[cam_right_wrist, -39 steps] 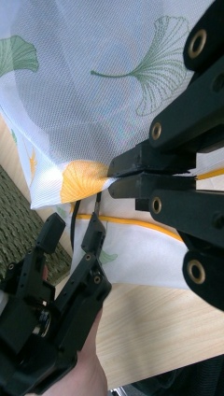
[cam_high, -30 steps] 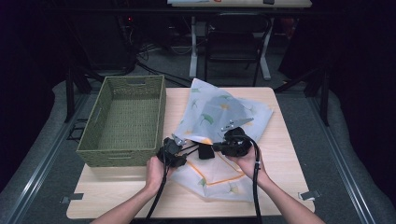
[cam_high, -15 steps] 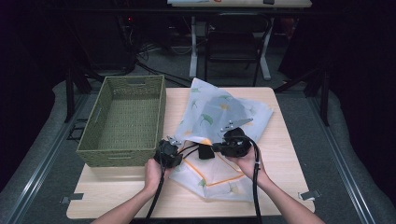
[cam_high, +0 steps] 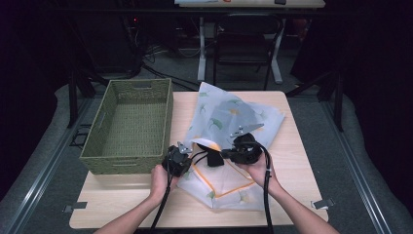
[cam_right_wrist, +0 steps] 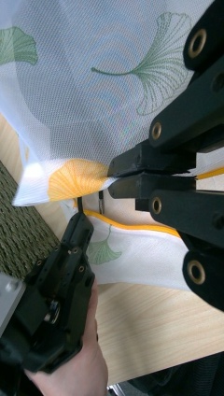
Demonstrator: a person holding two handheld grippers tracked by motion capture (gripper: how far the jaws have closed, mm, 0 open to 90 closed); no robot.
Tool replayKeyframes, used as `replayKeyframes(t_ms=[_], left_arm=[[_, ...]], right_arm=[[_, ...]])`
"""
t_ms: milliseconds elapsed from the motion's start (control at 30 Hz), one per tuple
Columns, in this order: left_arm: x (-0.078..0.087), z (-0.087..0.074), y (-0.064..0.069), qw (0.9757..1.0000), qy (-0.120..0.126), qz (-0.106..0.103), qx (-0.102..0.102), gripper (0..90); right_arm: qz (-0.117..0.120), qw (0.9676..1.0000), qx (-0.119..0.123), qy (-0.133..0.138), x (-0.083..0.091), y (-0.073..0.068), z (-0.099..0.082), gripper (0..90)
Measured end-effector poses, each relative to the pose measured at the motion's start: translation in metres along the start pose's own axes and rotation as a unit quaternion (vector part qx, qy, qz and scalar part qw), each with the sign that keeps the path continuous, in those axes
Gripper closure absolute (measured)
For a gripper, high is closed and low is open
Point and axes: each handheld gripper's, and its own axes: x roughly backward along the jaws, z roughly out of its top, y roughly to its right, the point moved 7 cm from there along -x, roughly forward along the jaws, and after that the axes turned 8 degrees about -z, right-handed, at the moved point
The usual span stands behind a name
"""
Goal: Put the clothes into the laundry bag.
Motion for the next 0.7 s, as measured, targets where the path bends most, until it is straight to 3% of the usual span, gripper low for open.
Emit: replayKeyframes(t_ms=[67, 133, 167, 267, 300, 400, 533, 633, 700], left_arm=[[0.003, 0.002, 0.001, 1.0000, -0.001, 0.000, -0.005, 86.3], [0.001, 0.000, -0.001, 0.9999, -0.015, -0.003, -0.007, 85.9], [-0.003, -0.005, -0.004, 0.9994, -0.034, -0.002, -0.005, 85.6], [-0.009, -0.010, -0.006, 0.9988, -0.048, -0.005, -0.002, 83.8], [-0.012, -0.011, -0.008, 0.9984, -0.056, -0.001, -0.003, 79.4], [-0.014, -0.010, -0.008, 0.9986, -0.052, 0.002, 0.000, 73.9], [-0.019, -0.005, -0.007, 0.9988, -0.048, 0.012, -0.008, 74.0], [-0.020, -0.003, -0.006, 0.9988, -0.044, 0.016, -0.016, 84.1], [-0.019, -0.003, -0.006, 0.9988, -0.042, 0.014, -0.018, 85.4]], right_arm=[[0.001, 1.0000, 0.001, -0.001, -0.001, 0.000, 0.000, 88.4], [0.001, 1.0000, 0.000, 0.000, -0.001, 0.000, 0.000, 88.3], [0.001, 1.0000, 0.001, 0.000, -0.001, 0.000, 0.000, 88.4], [0.001, 1.0000, 0.000, -0.003, -0.001, -0.001, -0.001, 88.3], [0.001, 1.0000, 0.001, -0.002, -0.002, -0.001, 0.000, 88.3], [0.002, 1.0000, 0.003, -0.001, -0.002, -0.002, 0.000, 88.3], [0.002, 1.0000, 0.002, -0.002, -0.002, -0.002, -0.001, 88.3], [0.001, 1.0000, 0.005, -0.002, -0.002, -0.002, -0.001, 88.3], [0.001, 1.0000, 0.005, -0.002, -0.002, -0.002, -0.001, 88.3]])
